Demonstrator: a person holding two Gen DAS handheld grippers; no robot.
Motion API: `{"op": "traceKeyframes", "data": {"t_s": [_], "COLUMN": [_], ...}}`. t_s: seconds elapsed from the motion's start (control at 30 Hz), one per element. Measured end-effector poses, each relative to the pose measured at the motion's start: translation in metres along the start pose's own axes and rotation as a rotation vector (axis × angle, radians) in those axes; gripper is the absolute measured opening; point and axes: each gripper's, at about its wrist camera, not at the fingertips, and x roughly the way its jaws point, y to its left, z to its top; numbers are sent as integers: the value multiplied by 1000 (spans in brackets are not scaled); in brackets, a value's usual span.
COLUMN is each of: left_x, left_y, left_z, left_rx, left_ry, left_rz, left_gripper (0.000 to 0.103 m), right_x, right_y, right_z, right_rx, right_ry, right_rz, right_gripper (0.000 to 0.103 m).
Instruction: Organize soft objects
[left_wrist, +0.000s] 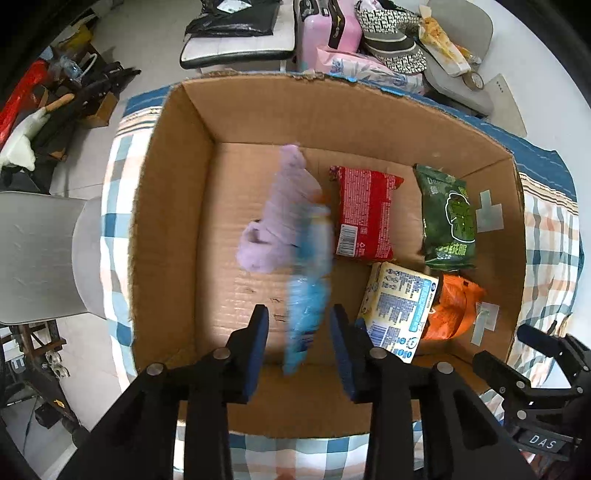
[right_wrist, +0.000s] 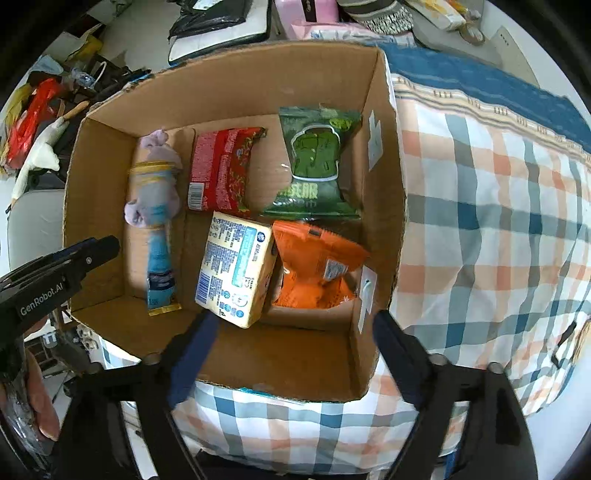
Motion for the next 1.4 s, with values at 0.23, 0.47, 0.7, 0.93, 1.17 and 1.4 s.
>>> {"op": "traceKeyframes", "data": {"t_s": [0.23, 0.47, 0.7, 0.93, 1.17, 1.4], "left_x": [-24, -52, -95, -148, -199, -242], "left_y": [-4, -4, -5, -11, -20, -28], "left_z": [-10, -19, -40, -76, -120, -166], "left_rx": [-5, 1, -20, -34, -24, -3], "left_ry": [-72, -149, -274, -400, -494, -572], "left_rz": [15, 47, 61, 47, 38, 64], "left_gripper": [64, 91, 98, 99, 99, 99], "right_x": [-15, -28, -70, -135, -192, -235], "right_y": [7, 8, 13, 17, 21, 29], "right_z": [-2, -8, -26, -66, -120, -177], "right_rx": [-11, -7, -32, -44, -65, -79], "right_ry": [-40, -68, -201, -372, -489, -571], "right_rz": [-27, -34, -86, -102, -82, -84], "right_gripper": [95, 102, 103, 103, 103, 103]}}
